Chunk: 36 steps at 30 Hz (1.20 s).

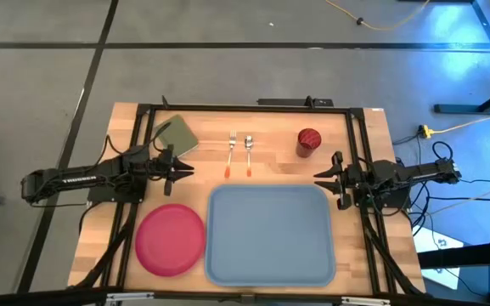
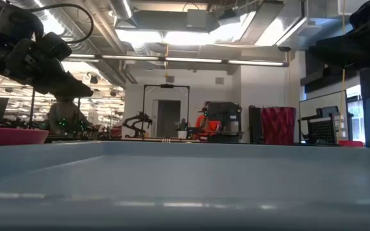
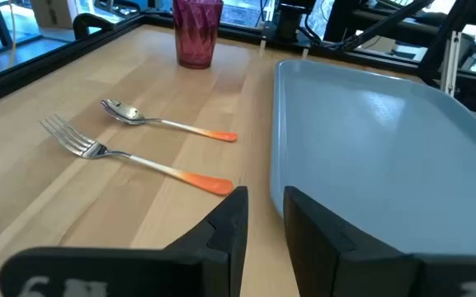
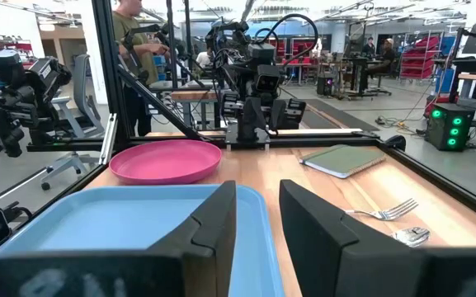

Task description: Pick and place plate/cup/fork/spoon on tray

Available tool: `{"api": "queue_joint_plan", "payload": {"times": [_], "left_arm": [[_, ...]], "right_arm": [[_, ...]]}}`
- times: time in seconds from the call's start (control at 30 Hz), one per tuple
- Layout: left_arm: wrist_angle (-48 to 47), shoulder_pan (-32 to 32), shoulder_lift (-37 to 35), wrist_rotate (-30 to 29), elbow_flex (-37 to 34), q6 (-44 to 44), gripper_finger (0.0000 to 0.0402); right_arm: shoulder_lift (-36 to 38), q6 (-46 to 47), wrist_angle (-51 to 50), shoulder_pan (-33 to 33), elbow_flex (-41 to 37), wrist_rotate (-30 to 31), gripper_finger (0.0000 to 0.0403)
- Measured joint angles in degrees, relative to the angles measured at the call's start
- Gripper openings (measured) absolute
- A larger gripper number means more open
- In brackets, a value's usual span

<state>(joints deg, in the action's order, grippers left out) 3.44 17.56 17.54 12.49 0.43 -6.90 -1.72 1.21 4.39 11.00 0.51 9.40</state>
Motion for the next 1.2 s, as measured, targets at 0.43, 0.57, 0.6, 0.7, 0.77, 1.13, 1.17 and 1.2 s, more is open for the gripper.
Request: {"api": "queue_joint_plan", "payload": {"times": [0.43, 0.57, 0.6, 0.7, 0.77, 1.13, 1.17, 1.2], "left_arm": [[0.00, -0.01, 0.01, 0.00, 0.02, 0.01, 0.0073], [0.00, 0.00, 0.00, -0.01, 0.02, 0.03, 0.0073], [0.00, -0.02, 0.01, -0.35, 0.02, 0.45, 0.0073], [0.36, 0.48, 0.00, -4.25, 0.02, 6.67, 0.0073], [0.60, 0.73, -0.02, -6.88, 0.02, 12.00, 0.0073], [0.76, 0.83, 0.00, -17.50, 0.02, 21.41, 0.0073], [0.76, 0.83, 0.00, -17.23, 0.00, 20.25, 0.0073], [0.74, 0.76, 0.01, -16.30, 0.01, 17.30, 0.0073]], "right_arm": [[-0.02, 0.00, -0.01, 0.00, 0.00, 0.01, 0.0101], [0.00, 0.00, -0.01, -0.01, 0.00, 0.01, 0.0101], [0.00, -0.02, -0.01, 0.01, 0.00, 0.01, 0.0101], [0.00, 0.00, 0.01, 0.01, 0.00, 0.01, 0.0101], [-0.01, 0.00, 0.01, 0.01, 0.00, 0.01, 0.0101], [0.00, 0.49, 0.06, -0.01, 0.00, 0.01, 0.0101], [-0.01, 1.42, 0.06, 0.01, -0.01, 0.00, 0.0101], [0.00, 2.27, 0.06, 0.01, 0.00, 0.01, 0.0101]]}}
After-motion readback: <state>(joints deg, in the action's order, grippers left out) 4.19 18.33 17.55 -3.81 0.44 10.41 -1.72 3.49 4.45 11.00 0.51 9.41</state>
